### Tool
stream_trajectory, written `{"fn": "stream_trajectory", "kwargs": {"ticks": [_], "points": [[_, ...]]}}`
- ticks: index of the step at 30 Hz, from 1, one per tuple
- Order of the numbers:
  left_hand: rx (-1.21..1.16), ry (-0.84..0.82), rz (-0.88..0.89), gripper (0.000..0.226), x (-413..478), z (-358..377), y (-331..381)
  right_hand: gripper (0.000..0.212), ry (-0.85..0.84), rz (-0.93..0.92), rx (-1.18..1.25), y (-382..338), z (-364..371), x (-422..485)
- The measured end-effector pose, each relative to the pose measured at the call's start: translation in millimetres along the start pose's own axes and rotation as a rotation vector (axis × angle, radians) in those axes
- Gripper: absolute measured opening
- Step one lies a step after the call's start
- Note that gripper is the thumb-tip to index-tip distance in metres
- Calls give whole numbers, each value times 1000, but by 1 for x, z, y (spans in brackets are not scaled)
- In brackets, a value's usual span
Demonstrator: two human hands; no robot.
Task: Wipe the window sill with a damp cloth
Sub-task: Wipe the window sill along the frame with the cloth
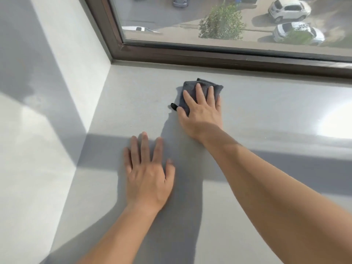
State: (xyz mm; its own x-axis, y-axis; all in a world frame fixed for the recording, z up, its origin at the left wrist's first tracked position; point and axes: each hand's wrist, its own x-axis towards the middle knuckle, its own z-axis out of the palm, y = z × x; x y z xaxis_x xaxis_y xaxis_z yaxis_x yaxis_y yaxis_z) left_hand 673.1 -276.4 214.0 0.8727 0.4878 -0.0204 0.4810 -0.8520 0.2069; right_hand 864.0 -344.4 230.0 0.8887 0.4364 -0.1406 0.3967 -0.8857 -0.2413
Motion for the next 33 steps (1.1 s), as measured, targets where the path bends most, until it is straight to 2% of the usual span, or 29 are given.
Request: {"fn": "stream_trajectory", "kwargs": {"ticks": [2, 4, 6, 8, 10, 11, 13, 16, 18, 20, 23, 25, 26, 27, 30, 31, 33], "points": [[6, 19, 15, 64, 0, 2, -4, 60, -48, -227, -34, -32, 10, -4], [-14, 3, 18, 66, -1, 1, -4, 58, -51, -239, -47, -19, 10, -9], [-48, -16, 4, 68, -4, -1, -4, 58, 21, -91, -36, 20, 7, -22], [-93, -26, 4, 69, -6, -3, -4, 59, 73, 171, 10, 62, -4, -38], [-151, -42, 6, 72, -7, -6, -4, 61, 79, 372, 46, 74, -9, -47], [-191, -52, -4, 73, -8, -8, -5, 62, 81, 400, 43, 63, -7, -48], [-293, -73, -20, 76, -10, -13, -11, 62, 83, 253, 45, 19, 6, -50], [-335, -126, 43, 69, -25, -16, -37, 59, 13, -151, -8, -46, 33, -69], [-224, -116, 101, 64, -35, -19, -55, 59, -24, -204, -21, -43, 31, -76], [-115, -87, 136, 66, -41, -18, -69, 58, 10, -105, -29, -13, 25, -81], [-25, -100, 189, 70, -45, -15, -78, 60, 21, 225, -11, 32, 10, -94], [-2, -100, 203, 71, -45, -15, -78, 61, 32, 359, -22, 29, 11, -97], [4, -98, 202, 72, -44, -15, -78, 62, 35, 361, -15, 13, 14, -95], [13, -96, 203, 72, -44, -16, -78, 62, 35, 300, -8, -7, 18, -93], [56, -84, 213, 74, -43, -13, -79, 60, 8, -53, -52, -61, 35, -93], [60, -85, 212, 75, -43, -13, -80, 59, -22, -121, -63, -65, 36, -94], [37, -91, 204, 75, -44, -12, -80, 59, -58, -134, -74, -46, 31, -97]]}}
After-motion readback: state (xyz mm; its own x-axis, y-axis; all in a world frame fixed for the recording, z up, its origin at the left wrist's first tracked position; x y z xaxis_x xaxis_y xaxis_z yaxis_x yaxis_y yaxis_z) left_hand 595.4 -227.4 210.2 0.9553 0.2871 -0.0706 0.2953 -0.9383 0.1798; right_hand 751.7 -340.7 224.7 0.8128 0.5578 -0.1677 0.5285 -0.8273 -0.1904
